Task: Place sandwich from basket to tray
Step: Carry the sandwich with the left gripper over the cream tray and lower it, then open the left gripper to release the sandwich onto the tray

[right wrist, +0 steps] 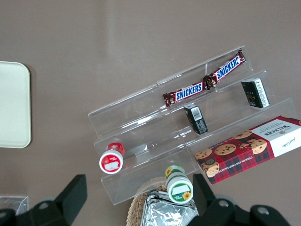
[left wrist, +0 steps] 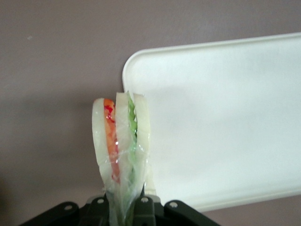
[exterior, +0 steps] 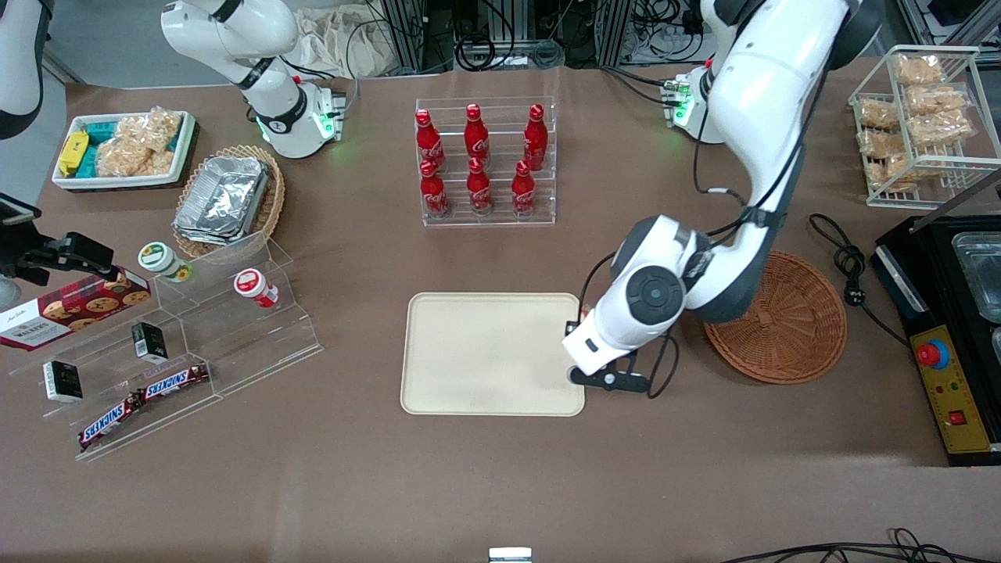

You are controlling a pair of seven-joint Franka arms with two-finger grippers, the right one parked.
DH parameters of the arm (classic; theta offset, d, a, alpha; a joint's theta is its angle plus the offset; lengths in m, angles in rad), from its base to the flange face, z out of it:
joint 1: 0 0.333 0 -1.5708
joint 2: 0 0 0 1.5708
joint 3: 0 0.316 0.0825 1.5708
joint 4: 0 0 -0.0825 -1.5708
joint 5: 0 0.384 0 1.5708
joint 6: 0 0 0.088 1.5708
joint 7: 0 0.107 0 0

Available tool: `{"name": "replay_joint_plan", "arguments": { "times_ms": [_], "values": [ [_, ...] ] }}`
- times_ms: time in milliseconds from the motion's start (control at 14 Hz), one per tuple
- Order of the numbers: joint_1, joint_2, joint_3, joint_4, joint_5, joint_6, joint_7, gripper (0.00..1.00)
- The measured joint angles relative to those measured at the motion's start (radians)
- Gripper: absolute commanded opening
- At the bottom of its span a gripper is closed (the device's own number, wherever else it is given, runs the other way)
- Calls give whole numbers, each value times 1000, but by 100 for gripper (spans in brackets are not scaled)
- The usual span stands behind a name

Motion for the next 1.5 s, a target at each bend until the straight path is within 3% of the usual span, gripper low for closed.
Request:
{"name": "replay_joint_plan", "arguments": {
  "times_ms": [357,429,500,643,857,1071,1286,1500],
  "values": [
    [-32,78,0,11,5,149,-25,0],
    [-37,87,0,11,5,169,-28,12],
    [-40,95,0,11,5,183,-31,36],
    [-45,109,0,11,6,189,-54,99],
    [-47,111,0,14,11,175,-127,99],
    [-47,80,3,55,12,18,-138,99],
    [-30,-41,22,106,14,-186,-133,99],
    [52,-181,32,115,14,-298,-104,99]
  ]
}}
